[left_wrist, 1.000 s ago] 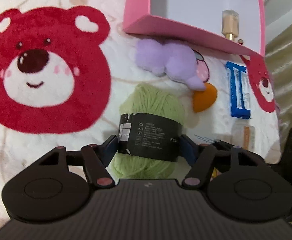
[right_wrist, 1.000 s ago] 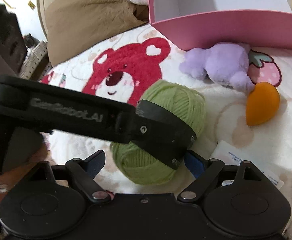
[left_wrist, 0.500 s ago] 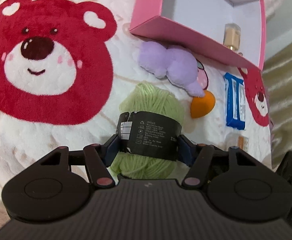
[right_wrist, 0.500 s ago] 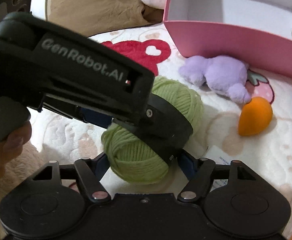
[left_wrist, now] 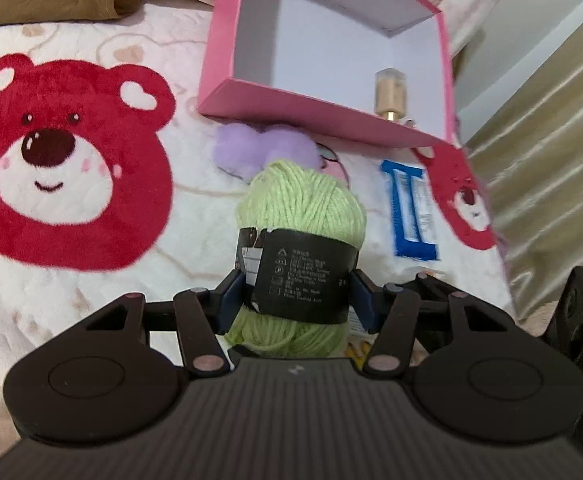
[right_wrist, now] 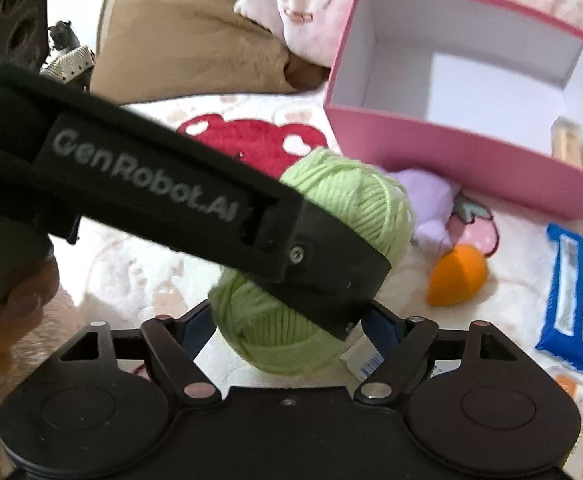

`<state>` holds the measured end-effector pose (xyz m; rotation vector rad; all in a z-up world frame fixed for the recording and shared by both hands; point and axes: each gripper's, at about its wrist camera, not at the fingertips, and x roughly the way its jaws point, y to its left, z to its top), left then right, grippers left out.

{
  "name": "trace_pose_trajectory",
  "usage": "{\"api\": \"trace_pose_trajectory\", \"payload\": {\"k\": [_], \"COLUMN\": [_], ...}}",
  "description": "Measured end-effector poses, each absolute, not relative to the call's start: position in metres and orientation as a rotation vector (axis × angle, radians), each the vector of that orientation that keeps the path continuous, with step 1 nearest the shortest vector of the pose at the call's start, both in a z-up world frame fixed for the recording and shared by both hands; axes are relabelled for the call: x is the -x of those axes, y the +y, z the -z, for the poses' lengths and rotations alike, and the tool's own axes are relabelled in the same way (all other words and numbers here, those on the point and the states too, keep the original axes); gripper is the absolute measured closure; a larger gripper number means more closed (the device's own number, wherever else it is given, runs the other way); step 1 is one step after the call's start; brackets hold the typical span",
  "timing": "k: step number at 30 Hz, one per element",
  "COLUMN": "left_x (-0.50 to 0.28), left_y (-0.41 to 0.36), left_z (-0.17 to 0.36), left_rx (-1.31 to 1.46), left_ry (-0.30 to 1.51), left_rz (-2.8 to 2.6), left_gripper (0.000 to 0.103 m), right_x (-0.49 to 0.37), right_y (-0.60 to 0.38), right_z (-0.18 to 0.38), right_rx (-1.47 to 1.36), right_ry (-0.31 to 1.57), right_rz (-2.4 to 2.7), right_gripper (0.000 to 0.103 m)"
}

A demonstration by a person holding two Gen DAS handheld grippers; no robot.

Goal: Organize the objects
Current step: 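Close the left gripper on the green yarn ball and lift it, then carry the yarn ball with the left gripper into the pink box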

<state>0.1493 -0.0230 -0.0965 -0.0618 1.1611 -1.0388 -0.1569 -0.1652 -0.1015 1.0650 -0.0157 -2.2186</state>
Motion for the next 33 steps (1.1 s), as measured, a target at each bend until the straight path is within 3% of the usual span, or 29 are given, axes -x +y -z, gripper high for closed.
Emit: {"api": "trace_pose_trajectory", "payload": {"k": [12, 33], "left_x": [-0.109, -0.066], "left_y": [-0.015, -0.067], "left_z": [0.042, -0.057], "left_rx": [0.067, -0.070], "left_ry": [1.104, 0.954], "left_rz": [1.078, 1.177], "left_gripper": [0.048, 0.047], "right_x": [0.138, 0.154], "right_y": [-0.136, -0.070], "right_z": [0.049, -0.031], "right_rx": [-0.955, -0.892], "right_ry": [0.025, 0.080], "right_rz": [2.257, 2.363], "right_gripper": [0.020, 0.022]}}
